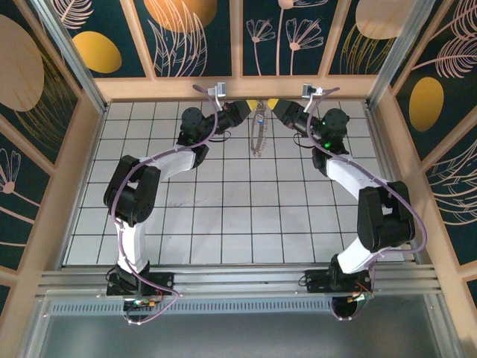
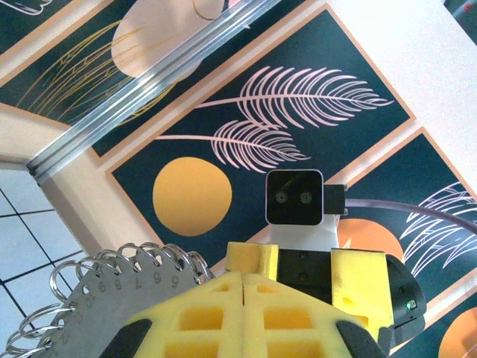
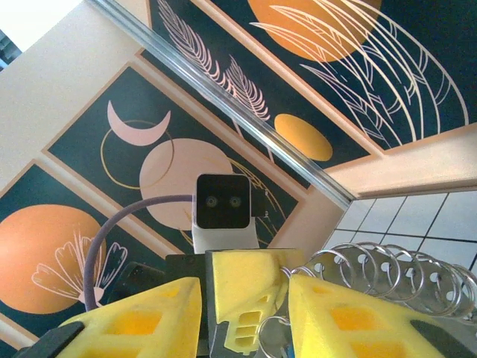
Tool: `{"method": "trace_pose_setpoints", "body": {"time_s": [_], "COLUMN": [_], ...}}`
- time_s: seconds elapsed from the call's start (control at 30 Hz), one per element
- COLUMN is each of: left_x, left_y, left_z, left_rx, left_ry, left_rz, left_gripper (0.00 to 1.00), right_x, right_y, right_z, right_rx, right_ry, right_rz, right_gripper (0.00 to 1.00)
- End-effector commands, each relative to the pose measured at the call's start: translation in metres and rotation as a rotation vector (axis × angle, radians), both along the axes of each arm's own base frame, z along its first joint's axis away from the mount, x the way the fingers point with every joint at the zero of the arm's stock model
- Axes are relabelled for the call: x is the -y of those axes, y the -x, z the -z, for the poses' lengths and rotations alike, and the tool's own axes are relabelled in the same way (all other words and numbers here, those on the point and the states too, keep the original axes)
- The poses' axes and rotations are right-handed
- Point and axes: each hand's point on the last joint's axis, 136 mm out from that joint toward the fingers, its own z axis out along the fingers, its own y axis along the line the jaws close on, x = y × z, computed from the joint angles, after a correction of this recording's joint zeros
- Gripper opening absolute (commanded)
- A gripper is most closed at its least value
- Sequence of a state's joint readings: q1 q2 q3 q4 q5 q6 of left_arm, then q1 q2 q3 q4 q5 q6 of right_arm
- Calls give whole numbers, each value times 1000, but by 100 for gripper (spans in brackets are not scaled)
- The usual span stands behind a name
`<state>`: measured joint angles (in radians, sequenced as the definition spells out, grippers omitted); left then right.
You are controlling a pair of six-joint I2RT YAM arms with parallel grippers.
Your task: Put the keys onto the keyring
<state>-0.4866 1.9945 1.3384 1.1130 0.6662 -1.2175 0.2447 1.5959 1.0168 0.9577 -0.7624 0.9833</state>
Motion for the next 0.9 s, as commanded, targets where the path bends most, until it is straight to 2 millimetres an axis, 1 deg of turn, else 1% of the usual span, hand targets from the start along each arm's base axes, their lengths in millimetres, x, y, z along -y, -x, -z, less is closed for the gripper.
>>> {"method": "trace_pose_setpoints", "body": {"time_s": [0.0,0.27,0.4,0.53,0.87], "left_x": [-10,-10,-9,-9,-8], "left_y": [16,16,16,15,14], "left_z": [-46,-47,-46,-45,-44], "left_rx": [102,101,99,97,97], "left_ry": [85,92,90,88,86], "left_rz": [-18,-17,-15,-14,-15], "left_gripper": [0,0,0,0,0], "right_x": [-5,-15,-19,-23,-27], "right_y": [1,-4,-5,-4,-1], "right_z": [-20,-10,-7,-8,-14], "right_rx": [70,49,46,50,64], "right_ry": [-33,-29,-29,-28,-33], "right_rz": [-6,-24,-36,-47,-63], "right_gripper": [36,36,35,31,31]}}
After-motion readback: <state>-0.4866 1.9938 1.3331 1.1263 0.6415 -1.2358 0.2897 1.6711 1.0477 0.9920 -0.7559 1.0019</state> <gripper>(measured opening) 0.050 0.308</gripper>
